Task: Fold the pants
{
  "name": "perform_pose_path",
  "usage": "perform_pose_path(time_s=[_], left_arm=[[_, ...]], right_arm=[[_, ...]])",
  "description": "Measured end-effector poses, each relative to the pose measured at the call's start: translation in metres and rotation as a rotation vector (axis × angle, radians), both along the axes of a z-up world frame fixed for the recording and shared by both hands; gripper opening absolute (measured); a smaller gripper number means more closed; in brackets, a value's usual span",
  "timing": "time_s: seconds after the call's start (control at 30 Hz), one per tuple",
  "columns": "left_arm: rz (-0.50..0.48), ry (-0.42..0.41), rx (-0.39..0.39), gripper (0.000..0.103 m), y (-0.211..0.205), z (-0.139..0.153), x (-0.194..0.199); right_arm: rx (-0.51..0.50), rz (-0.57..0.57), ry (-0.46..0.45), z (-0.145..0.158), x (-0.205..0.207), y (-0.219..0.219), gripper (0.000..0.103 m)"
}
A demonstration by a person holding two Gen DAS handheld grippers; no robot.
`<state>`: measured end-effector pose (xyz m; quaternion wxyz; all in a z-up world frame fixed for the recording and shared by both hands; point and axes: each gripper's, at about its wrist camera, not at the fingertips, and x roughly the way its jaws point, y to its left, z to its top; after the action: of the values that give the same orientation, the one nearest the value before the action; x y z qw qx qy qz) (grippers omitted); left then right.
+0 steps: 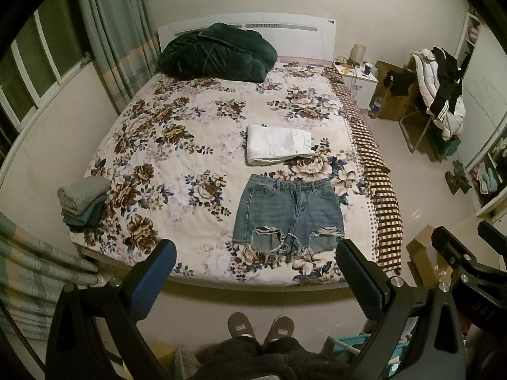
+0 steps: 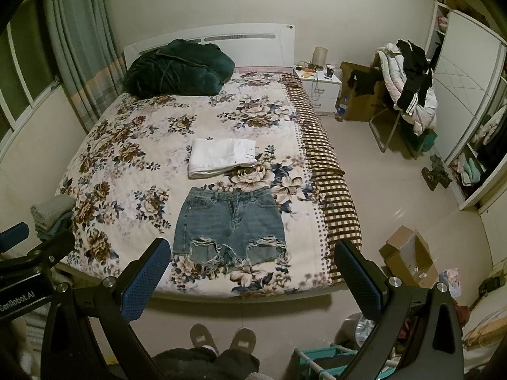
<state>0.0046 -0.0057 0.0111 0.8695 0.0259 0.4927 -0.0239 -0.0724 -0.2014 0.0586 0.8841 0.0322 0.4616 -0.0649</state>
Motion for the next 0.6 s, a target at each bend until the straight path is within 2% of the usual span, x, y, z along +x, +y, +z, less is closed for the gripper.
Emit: perform_pose_path(time_s=[0.53, 0.6], left_arm=[[0.004, -0.009, -0.008, 0.103, -0.005, 0.005, 0.0], [0.007, -0.008, -0.01, 0.103, -0.005, 0.005, 0.0]], right_arm=[[0.004, 0.0, -0.005, 0.002, -0.002, 0.003, 0.103], [0.004, 0.004, -0.008, 0.018, -0.005, 0.012, 0.103]])
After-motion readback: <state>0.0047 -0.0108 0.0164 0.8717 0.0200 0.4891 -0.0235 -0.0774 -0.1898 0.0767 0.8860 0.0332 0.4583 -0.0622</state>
